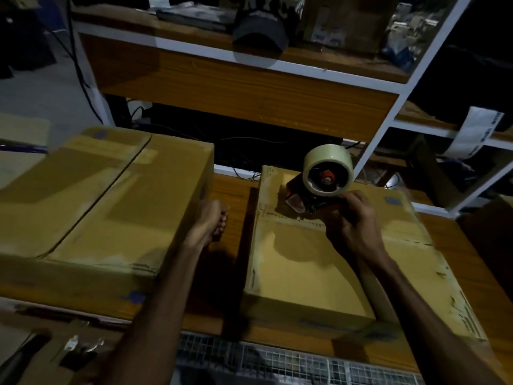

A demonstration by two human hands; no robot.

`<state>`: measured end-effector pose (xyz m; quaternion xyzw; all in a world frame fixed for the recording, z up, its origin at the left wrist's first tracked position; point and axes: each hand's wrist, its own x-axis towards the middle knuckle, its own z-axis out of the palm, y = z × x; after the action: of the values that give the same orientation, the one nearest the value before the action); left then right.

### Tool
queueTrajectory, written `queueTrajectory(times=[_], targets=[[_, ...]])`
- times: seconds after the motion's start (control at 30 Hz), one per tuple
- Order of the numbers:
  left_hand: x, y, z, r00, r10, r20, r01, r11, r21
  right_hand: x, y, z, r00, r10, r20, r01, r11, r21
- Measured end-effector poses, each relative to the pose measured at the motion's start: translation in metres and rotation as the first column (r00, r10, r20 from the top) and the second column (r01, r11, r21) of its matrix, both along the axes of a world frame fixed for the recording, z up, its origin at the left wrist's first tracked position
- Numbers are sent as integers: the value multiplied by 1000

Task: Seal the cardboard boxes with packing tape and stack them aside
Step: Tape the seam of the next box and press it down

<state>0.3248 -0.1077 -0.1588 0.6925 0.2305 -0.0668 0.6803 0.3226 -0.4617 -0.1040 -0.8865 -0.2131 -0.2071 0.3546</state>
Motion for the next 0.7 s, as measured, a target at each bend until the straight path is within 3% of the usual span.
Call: queueTrajectory(times=[0.23, 0.43, 0.7], targets=[[11, 4, -35, 995, -89, -55, 84, 994, -74, 0, 6, -2, 1000, -7, 6, 7, 999, -42], [2, -20, -60, 999, -1, 50, 7, 992, -124, -3, 1, -4, 999, -35, -40, 32, 996, -83], [-5, -43, -72, 999, 40, 28, -34, 984, -174, -4, 1, -6, 997, -44, -66, 34, 990, -139]])
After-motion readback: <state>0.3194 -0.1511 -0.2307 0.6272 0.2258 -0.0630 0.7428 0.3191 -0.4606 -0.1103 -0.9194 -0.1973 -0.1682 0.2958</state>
